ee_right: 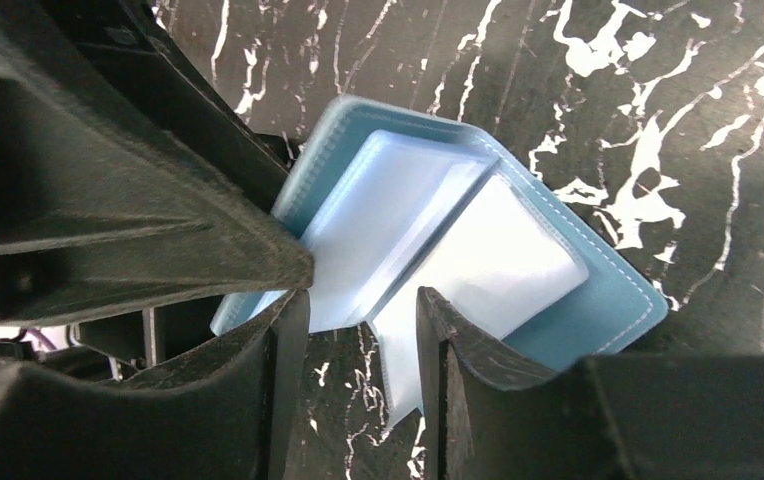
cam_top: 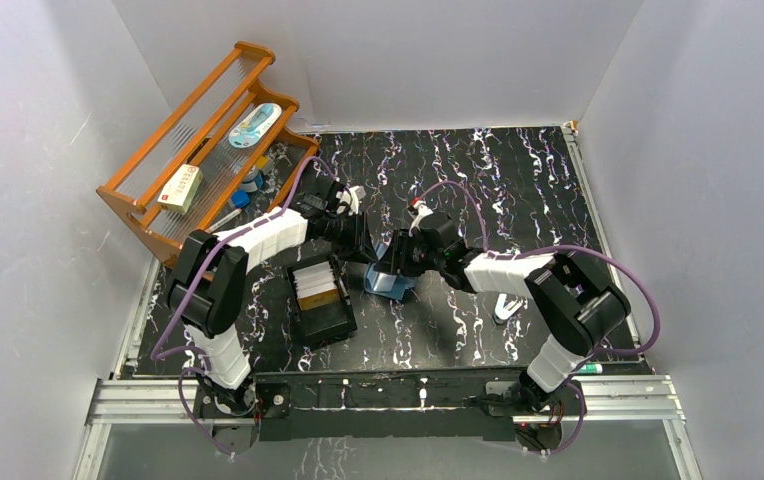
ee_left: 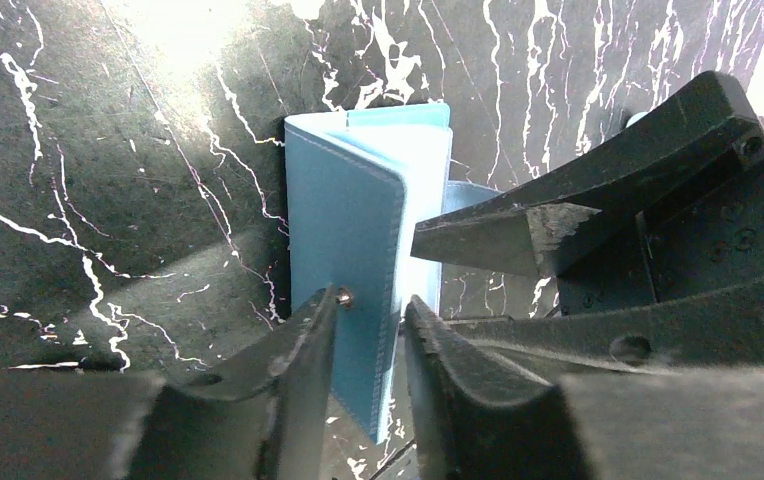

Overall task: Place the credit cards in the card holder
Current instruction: Turn over the card slot in the card holder.

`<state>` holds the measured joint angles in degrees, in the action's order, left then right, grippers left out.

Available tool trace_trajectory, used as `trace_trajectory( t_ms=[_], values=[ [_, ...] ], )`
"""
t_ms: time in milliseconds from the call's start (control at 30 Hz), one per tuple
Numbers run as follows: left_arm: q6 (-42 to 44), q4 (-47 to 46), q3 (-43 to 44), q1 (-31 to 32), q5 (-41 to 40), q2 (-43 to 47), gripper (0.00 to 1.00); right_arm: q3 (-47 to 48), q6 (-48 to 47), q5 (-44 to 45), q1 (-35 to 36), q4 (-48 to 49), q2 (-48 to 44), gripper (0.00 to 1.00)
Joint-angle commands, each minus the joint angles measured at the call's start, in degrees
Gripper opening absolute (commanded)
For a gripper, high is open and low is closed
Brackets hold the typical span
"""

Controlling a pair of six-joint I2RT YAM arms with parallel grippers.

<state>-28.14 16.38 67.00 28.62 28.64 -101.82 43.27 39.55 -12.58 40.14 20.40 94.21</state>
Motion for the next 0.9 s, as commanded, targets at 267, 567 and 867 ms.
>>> trace_trajectory(
  t_ms=[267, 567, 867],
  values=[
    [-0.5, 0.8, 0.4, 0.1, 0.6, 0.7, 0.02, -0.1, 3.1, -1.6, -0.1, 6.8, 2.9, 0.54],
    [-4.7, -4.0, -3.8, 0.1, 3.2, 2.9, 0.00, 0.4, 1.8, 0.7, -0.3, 2.9, 5.2, 0.47],
    [-6.4, -5.7, -5.6, 0.1, 4.2, 4.1, 0.00, 0.0, -1.4, 6.9, -0.5, -4.9, 4.9, 0.22]
  ],
)
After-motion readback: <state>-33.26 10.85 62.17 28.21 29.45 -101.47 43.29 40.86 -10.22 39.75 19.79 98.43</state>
